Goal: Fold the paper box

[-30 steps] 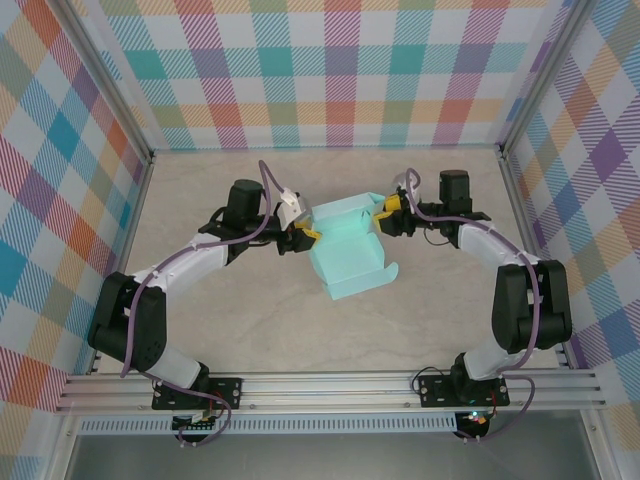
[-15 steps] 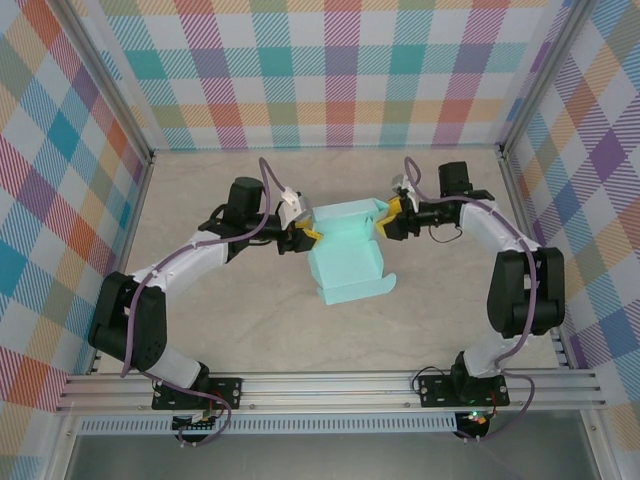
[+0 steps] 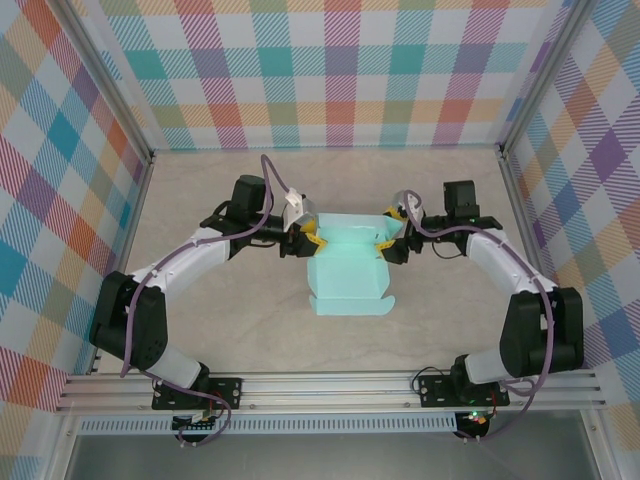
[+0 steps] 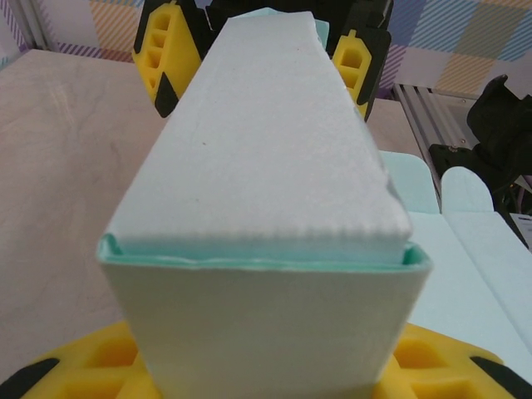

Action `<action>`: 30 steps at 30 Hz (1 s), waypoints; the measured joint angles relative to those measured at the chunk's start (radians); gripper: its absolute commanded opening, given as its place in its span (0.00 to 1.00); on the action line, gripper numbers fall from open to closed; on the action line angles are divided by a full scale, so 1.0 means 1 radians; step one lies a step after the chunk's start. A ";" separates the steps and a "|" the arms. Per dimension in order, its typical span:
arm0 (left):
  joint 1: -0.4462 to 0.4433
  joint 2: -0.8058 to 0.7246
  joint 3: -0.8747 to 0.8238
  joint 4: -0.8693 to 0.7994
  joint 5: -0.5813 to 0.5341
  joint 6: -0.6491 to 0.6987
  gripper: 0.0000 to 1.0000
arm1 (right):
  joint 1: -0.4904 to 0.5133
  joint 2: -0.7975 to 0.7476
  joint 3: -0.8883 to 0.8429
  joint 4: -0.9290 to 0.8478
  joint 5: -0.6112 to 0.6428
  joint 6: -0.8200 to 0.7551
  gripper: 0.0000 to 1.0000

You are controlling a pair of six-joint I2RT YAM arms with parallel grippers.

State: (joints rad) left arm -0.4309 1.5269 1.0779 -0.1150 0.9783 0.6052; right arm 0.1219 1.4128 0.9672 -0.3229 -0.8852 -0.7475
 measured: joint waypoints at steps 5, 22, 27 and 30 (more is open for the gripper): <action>0.000 0.000 0.000 -0.011 -0.005 0.006 0.10 | -0.029 -0.062 -0.006 0.011 -0.043 0.036 1.00; 0.000 0.000 -0.013 0.098 -0.073 -0.063 0.10 | -0.142 -0.257 -0.182 0.272 0.493 0.898 0.96; 0.001 0.000 -0.013 0.078 -0.042 -0.052 0.10 | -0.131 -0.185 -0.268 0.326 0.368 0.761 0.98; 0.004 0.000 -0.013 0.049 -0.022 -0.031 0.11 | -0.121 -0.185 -0.251 0.267 0.282 0.625 0.97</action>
State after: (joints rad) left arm -0.4267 1.5269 1.0649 -0.0658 0.9562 0.5739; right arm 0.0013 1.2274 0.7158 -0.0555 -0.6033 -0.1226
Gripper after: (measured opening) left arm 0.418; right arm 0.973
